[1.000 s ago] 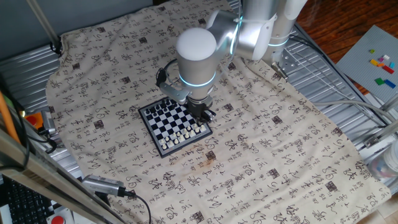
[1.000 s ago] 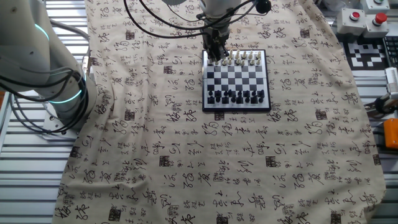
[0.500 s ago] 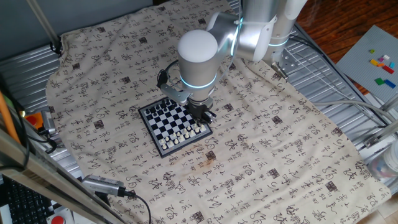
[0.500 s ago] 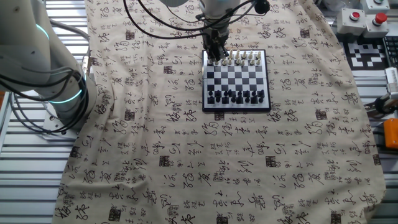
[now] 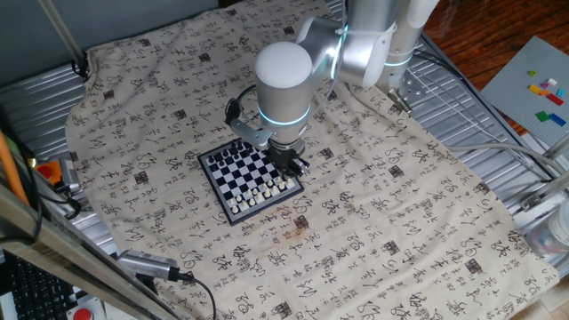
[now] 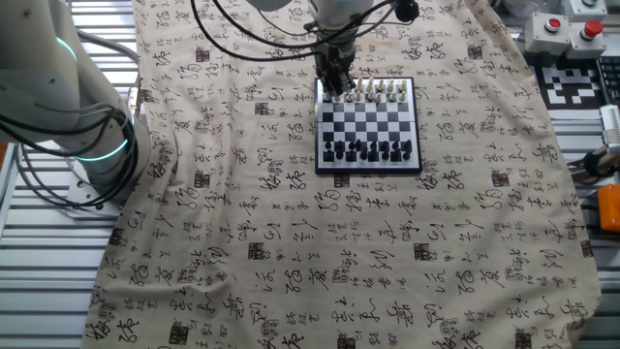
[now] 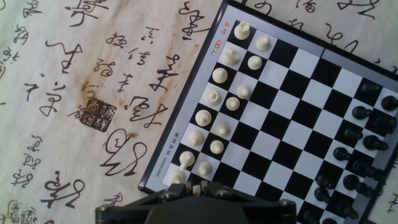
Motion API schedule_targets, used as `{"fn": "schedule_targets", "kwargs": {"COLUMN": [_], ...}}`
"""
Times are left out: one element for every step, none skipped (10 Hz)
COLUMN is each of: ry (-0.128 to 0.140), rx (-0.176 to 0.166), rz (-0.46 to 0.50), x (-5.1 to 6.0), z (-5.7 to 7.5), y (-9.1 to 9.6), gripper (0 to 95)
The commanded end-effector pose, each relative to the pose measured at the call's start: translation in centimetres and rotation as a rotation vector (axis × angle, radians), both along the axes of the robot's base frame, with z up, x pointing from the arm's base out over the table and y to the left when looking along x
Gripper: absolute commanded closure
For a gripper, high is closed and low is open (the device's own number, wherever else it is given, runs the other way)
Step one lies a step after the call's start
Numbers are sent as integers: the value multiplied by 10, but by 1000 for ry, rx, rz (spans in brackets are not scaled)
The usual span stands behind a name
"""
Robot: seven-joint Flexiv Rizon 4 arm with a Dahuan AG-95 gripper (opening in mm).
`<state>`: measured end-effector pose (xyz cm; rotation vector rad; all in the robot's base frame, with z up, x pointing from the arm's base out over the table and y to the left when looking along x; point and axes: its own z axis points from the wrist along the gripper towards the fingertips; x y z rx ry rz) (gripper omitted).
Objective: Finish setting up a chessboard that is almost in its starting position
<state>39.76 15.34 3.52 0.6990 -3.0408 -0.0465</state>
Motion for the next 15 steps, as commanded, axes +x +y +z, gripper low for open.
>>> {"fn": "schedule_targets", "kwargs": {"ry": [-1,-1,-1,-1,-2,-3,-5,-7,-8,-8,-8,-9,-10,-11,-11], "rx": [-1,-1,-1,-1,0,0,-1,-2,-3,-3,-2,-3,-3,-2,-2], "rz": [0,0,0,-1,-1,-1,1,1,3,5,6,8,9,12,14], "x": [0,0,0,0,0,0,0,0,0,0,0,0,0,0,0], "z": [0,-1,-1,-1,-1,-1,-1,-1,-1,-1,-1,-2,-2,-2,-2], "y": [0,0,0,0,0,0,0,0,0,0,0,0,0,0,0], "gripper": [950,950,950,950,950,950,950,950,950,760,760,760,760,760,760]}}
